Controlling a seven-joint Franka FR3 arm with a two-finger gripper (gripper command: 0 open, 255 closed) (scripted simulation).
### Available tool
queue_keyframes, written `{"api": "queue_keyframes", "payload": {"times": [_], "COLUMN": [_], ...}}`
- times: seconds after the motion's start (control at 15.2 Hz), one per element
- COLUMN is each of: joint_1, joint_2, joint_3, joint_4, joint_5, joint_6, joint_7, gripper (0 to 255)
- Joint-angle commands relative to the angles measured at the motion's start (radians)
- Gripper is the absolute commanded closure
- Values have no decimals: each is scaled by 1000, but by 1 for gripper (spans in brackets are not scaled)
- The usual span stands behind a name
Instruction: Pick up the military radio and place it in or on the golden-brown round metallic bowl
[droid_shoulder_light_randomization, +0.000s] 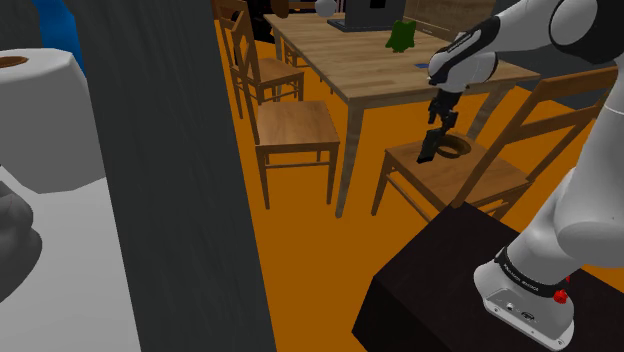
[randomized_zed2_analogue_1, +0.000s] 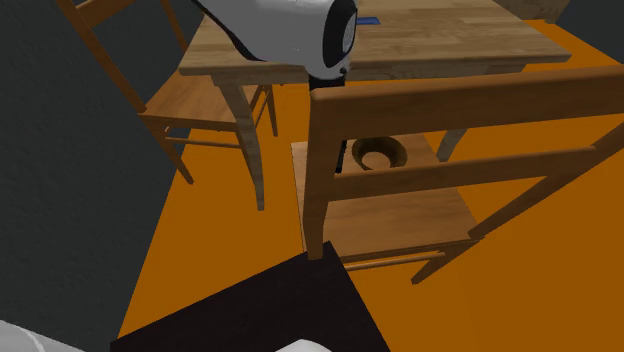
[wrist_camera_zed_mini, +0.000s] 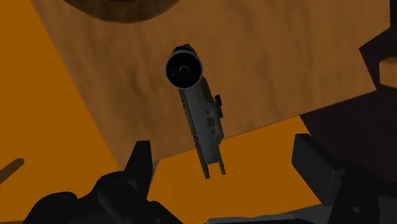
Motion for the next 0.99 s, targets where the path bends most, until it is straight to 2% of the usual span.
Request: {"api": "queue_keyframes", "payload": {"times": [0.0,0.4,0.86,0.92], "joint_1": [-27,-55,-55,-55], "joint_2": [51,108,108,108], "joint_3": [21,54,54,54], "joint_4": [16,-1,0,0], "joint_5": [51,109,109,109], "joint_6": [19,77,77,77], "joint_7": [-54,-92,-92,-92], "gripper": [0,0,0,255]}}
